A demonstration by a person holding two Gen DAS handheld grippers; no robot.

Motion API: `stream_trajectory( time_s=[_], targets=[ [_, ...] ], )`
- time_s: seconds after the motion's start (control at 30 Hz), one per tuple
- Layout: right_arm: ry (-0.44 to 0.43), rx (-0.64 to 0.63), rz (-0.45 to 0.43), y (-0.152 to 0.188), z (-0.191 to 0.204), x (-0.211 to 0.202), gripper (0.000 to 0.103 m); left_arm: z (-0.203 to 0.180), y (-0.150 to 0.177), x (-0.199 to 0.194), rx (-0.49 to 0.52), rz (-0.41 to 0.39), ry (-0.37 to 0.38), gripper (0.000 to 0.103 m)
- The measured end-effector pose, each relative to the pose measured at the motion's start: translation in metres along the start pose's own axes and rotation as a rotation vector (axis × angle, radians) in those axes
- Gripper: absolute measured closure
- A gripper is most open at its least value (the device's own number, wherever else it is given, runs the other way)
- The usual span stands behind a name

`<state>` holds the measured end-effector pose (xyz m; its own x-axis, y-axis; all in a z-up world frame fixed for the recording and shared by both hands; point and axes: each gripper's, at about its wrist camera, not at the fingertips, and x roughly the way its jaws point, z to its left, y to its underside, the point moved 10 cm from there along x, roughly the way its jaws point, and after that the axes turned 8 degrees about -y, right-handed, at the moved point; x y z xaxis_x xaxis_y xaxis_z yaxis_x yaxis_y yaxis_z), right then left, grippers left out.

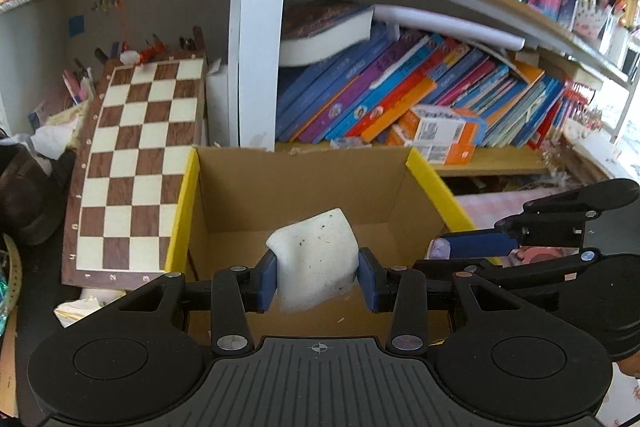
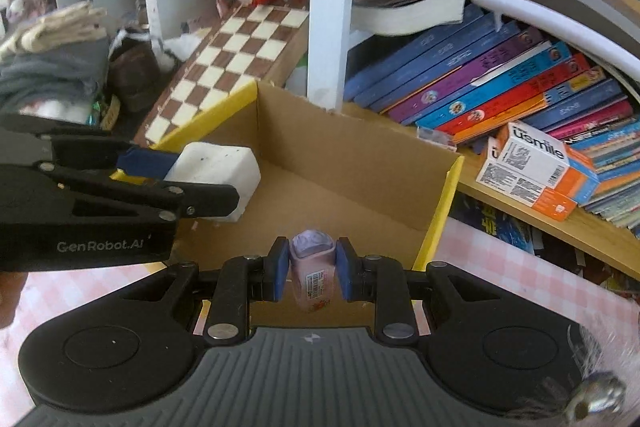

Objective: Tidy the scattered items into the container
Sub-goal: 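Lift and carry the soap bar and pink tube over the yellow box with both tools, then open left gripper to drop the soap while right gripper releases the tube into the box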

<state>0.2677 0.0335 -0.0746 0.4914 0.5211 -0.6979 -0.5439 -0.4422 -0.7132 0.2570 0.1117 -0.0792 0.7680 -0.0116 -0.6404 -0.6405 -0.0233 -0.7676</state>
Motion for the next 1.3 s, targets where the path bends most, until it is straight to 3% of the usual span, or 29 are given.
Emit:
stream_trajectory(
  time_s=[0.63, 0.93, 1.3],
  targets=[
    [-0.018, -0.071, 0.111, 0.011, -0.019, 0.047, 0.079, -0.001, 0.018, 0.059, 0.038, 0.109, -0.022, 0.063],
    [-0.054, -0.162, 0.155, 0.010, -0.009, 0.061, 0.079, 0.005, 0.029, 0.071, 0.054, 0.152, -0.040, 0.062],
    [-0.065, -0.145, 0.185, 0.011, -0.014, 0.073, 0.079, 0.006, 0.029, 0.072, 0.065, 0.156, -0.054, 0.061]
  ],
)
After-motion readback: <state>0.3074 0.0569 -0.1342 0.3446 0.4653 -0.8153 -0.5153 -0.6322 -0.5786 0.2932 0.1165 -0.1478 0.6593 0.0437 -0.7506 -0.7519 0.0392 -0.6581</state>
